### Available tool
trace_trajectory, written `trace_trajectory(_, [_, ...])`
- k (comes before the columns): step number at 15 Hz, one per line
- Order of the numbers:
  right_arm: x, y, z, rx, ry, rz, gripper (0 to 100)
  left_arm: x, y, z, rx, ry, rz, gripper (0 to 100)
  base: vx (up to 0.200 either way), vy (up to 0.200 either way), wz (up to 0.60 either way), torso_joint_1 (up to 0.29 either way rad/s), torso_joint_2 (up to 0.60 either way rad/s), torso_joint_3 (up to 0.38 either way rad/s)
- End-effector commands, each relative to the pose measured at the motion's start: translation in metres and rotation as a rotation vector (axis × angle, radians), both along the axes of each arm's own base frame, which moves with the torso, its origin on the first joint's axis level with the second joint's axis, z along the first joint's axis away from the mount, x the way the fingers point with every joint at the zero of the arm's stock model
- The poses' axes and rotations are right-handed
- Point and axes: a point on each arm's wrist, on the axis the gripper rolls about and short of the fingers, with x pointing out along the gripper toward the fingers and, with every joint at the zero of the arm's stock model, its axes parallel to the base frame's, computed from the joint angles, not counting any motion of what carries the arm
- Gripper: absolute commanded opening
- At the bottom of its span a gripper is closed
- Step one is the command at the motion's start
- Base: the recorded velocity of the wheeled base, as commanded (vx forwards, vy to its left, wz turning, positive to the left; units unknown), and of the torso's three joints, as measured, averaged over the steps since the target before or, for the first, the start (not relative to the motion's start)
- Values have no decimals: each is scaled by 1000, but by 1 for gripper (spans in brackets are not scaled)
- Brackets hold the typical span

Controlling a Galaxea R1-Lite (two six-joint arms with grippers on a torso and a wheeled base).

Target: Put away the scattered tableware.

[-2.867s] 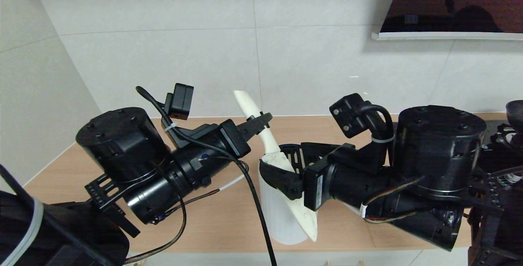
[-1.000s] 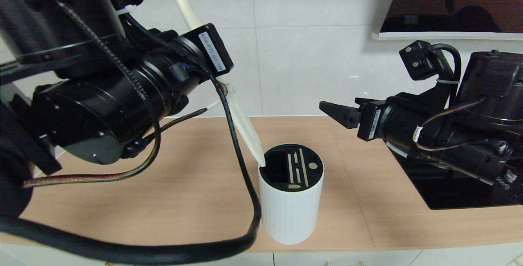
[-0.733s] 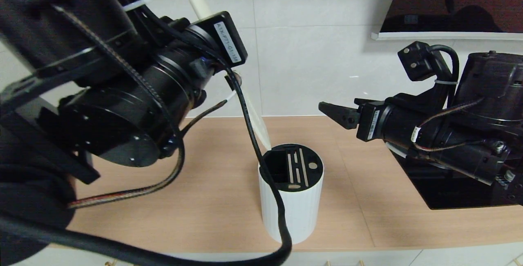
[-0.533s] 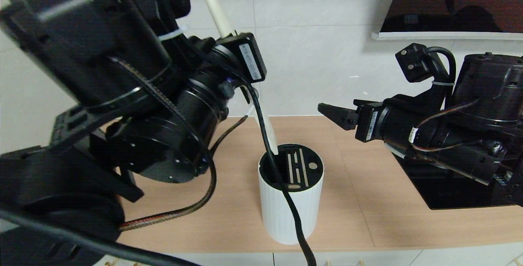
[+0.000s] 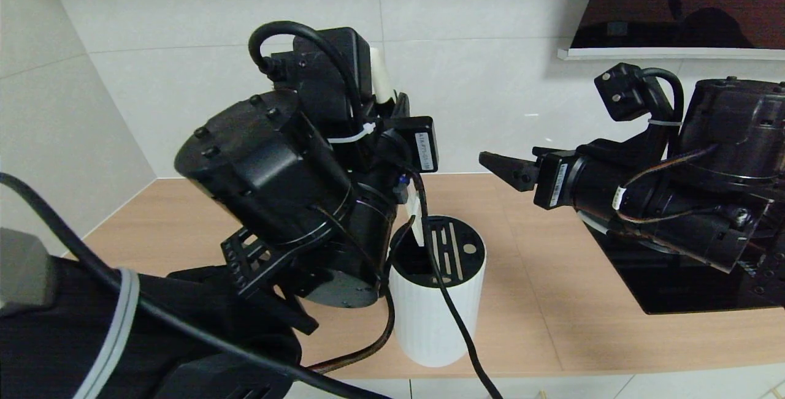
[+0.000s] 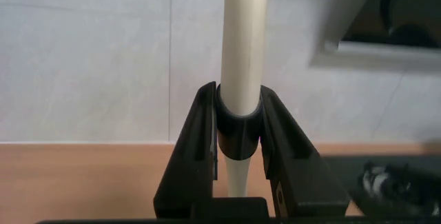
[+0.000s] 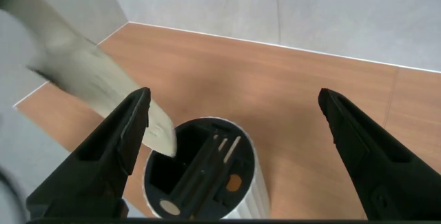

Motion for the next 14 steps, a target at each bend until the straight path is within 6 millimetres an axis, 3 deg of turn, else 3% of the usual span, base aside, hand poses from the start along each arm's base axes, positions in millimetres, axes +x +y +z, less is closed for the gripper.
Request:
trace_trajectory(1, [1,1,-1,-3,4,2,100,3,-5,-9,18,15,-1,0,0,0,0,0,0,0])
trace_trajectory(14, [4,3,-6,-13,17,-2,100,13,-17,-49,92,89,22,0,0,0,0,0,0,0])
